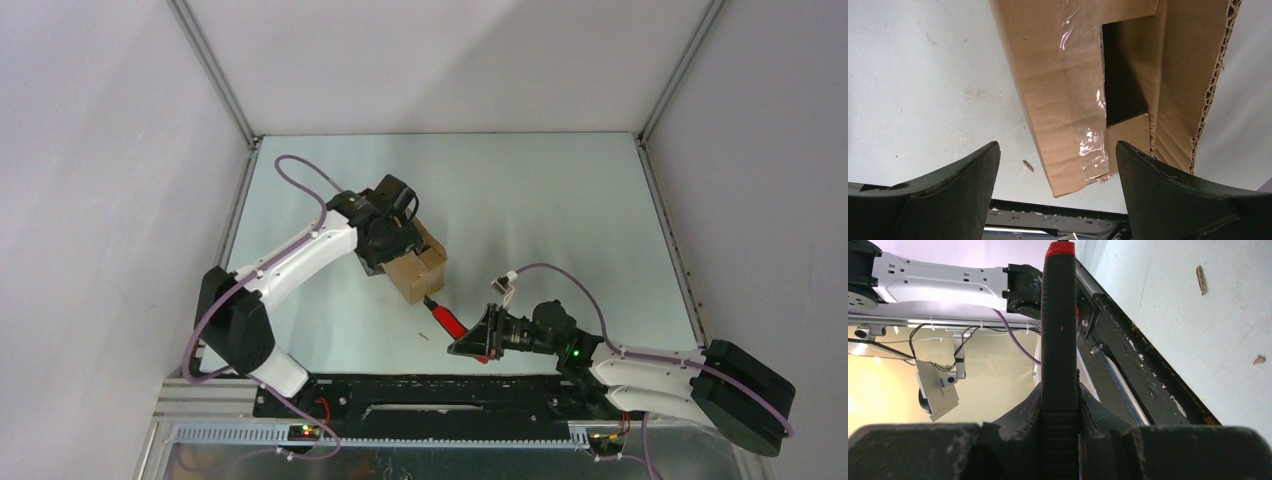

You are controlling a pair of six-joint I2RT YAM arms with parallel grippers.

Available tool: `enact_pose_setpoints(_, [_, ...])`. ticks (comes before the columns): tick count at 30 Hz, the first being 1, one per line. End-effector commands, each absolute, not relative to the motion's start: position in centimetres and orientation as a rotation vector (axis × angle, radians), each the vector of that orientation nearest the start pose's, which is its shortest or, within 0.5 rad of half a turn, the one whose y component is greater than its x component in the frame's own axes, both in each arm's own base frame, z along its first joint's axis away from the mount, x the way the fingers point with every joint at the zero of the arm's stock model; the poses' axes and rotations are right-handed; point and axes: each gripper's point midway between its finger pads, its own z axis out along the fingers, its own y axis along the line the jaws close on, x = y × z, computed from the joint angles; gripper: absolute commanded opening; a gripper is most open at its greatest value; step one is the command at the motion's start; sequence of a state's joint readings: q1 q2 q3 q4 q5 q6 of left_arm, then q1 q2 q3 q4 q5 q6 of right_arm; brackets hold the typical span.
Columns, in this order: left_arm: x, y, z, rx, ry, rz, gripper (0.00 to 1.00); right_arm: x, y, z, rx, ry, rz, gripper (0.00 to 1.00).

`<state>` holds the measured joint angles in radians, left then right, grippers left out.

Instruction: Unpack the express box

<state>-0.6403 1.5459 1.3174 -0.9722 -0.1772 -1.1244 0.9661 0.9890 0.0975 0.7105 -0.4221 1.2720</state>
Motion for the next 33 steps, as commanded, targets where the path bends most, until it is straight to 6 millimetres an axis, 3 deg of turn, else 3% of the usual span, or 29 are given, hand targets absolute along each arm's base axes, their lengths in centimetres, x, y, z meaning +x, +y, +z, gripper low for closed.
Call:
enact_pose_setpoints(1, [28.0,-20.9,14.6,-0.685,2.660,-0.225,0.88,7.8,30.1,15.4,-0.087,2.092,1.921,0.00])
enact_pose_setpoints(12, [28.6,-21.4,11.5,-0.703,2.727,-0.154,0.85,8.0,30.0,15.1,-0.089,2.096,1.923,0.00])
enact_pose_setpoints(16, [28.4,-21.6,11.1,-0.707,2.740,-0.161,0.72,8.0,30.2,14.9,-0.094,2.103,1.927,0.00])
enact_pose_setpoints(24, [27.3,-21.2,12.2,-0.660,2.739,-0.212,0.45,8.5,31.0,14.7,-0.092,2.114,1.923,0.00])
enact_pose_setpoints(33, [26.1,-20.5,11.7,-0.643,2.747,-0.213,0.29,8.3,31.9,16.1,-0.120,2.076,1.976,0.00])
